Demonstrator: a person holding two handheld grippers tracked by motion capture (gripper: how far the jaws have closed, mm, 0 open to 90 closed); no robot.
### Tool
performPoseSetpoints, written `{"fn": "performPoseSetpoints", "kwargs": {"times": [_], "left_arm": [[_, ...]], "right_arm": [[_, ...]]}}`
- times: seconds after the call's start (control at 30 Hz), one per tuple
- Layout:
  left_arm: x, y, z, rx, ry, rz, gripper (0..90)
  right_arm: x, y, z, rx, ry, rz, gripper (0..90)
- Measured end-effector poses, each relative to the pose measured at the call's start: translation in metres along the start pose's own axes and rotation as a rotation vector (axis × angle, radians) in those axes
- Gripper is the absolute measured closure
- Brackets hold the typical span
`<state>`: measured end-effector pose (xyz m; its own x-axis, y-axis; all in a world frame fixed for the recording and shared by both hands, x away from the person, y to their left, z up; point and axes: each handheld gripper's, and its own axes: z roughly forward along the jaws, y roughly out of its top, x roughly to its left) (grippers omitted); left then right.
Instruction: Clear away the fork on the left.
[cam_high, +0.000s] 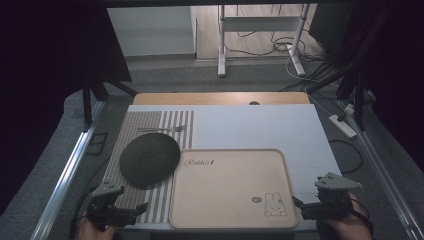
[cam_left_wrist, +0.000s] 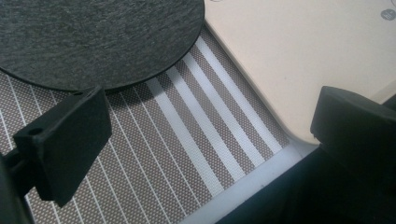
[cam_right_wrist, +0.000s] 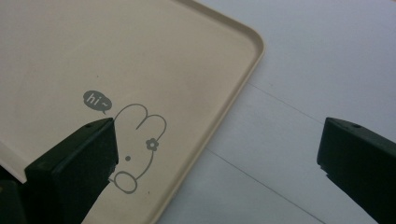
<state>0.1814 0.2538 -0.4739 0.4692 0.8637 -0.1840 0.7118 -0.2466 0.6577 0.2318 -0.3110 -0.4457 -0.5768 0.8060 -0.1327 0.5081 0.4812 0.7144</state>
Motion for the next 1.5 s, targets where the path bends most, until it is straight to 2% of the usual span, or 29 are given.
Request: {"fn": "performPoseSetpoints", "kwargs": {"times": [0.23, 0.4, 0.57, 0.73, 0.93, 1.07, 1.2, 1.3, 1.5], "left_arm": [[0.002, 0.004, 0.005, 0.009, -0.014, 0.007, 0.0], [0.009, 0.011, 0.012, 0.007, -0.036, 0.003, 0.0], [0.015, 0.017, 0.017, -0.002, -0.034, 0.014, 0.0], [0.024, 0.024, 0.024, 0.013, -0.050, 0.000, 0.0], [0.035, 0.033, 0.035, 0.029, -0.035, 0.009, 0.0], [0.042, 0.041, 0.044, 0.055, -0.022, 0.000, 0.0], [0.045, 0.046, 0.049, 0.058, -0.014, 0.001, 0.0], [0.051, 0.051, 0.055, 0.059, -0.018, -0.014, 0.0], [0.058, 0.060, 0.064, 0.067, 0.005, 0.002, 0.0]], "right_arm": [[0.000, 0.000, 0.000, 0.003, -0.001, -0.006, 0.0], [0.000, 0.000, 0.001, 0.004, 0.000, -0.008, 0.0], [0.001, 0.000, 0.001, 0.006, 0.000, -0.010, 0.0], [0.001, 0.000, 0.001, 0.006, 0.001, -0.011, 0.0], [0.000, 0.000, 0.001, 0.008, 0.002, -0.009, 0.0], [0.000, 0.000, 0.001, 0.008, 0.003, -0.007, 0.0], [0.000, 0.000, 0.001, 0.009, 0.004, -0.006, 0.0], [0.000, 0.000, 0.001, 0.010, 0.004, -0.007, 0.0], [0.000, 0.000, 0.001, 0.012, 0.005, -0.007, 0.0]]}}
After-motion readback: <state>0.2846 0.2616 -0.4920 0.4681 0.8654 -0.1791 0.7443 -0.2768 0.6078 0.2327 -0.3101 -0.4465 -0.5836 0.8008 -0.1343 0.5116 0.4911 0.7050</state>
